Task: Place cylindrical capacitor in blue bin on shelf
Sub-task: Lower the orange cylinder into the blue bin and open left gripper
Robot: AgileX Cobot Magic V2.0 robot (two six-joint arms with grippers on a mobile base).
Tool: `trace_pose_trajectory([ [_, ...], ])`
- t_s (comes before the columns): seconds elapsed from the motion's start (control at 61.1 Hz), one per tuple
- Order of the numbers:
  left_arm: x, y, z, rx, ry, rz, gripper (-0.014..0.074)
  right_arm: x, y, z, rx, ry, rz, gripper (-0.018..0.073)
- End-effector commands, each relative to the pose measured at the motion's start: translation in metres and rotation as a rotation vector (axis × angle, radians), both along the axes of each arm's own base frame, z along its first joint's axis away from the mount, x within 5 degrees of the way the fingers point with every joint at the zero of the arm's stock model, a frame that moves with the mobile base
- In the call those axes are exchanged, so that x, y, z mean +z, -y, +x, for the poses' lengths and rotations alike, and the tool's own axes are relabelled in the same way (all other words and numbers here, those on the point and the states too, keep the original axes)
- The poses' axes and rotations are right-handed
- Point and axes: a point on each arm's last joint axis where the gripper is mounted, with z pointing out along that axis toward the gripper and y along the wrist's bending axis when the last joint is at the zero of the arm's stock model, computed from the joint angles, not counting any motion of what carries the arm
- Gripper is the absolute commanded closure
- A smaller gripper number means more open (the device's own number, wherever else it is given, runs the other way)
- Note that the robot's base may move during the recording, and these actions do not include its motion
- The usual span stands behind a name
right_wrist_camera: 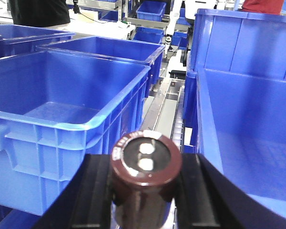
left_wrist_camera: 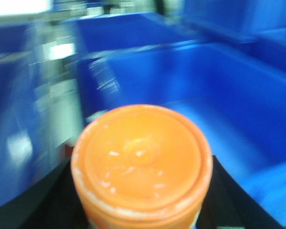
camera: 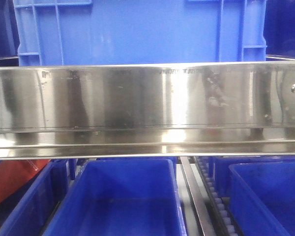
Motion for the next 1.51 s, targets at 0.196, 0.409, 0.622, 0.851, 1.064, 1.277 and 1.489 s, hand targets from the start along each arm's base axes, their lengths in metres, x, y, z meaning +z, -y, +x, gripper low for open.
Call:
trace_pose_trajectory([
  [0.196, 0.009, 0.1, 0.079, -0.203, -0.03, 0.023, 0.0707, 0.004, 0.0, -0.001, 0.0, 0.039, 0.003, 0.0721],
  [0.409, -0.035, 0.148, 0.137, -0.22, -0.122, 0.081, 0.0707, 0.004, 0.0, -0.001, 0.002, 0.037, 0.007, 0.0721],
  [0.622, -0.073, 0.163, 0.161, -0.214, -0.198, 0.144, 0.0697, 0.003, 0.0, -0.001, 0.004, 0.029, 0.006, 0.0721],
  [0.851, -0.08, 0.166, 0.165, -0.213, -0.21, 0.152, 0.0301, 0.003, 0.0, -0.001, 0.004, 0.029, 0.006, 0.0721],
  [1.064, -0.067, 0.164, 0.162, -0.215, -0.188, 0.136, -0.0008, 0.003, 0.0, -0.001, 0.005, 0.021, 0.004, 0.0721],
  [1.277, -0.037, 0.151, 0.143, -0.221, -0.19, 0.145, 0.0054, 0.003, 0.0, -0.001, 0.005, 0.021, 0.004, 0.0721],
  [1.489, -0.005, 0.122, 0.113, -0.198, -0.184, 0.175, 0.0393, 0.002, -0.001, -0.001, 0.01, 0.012, 0.008, 0.0721],
])
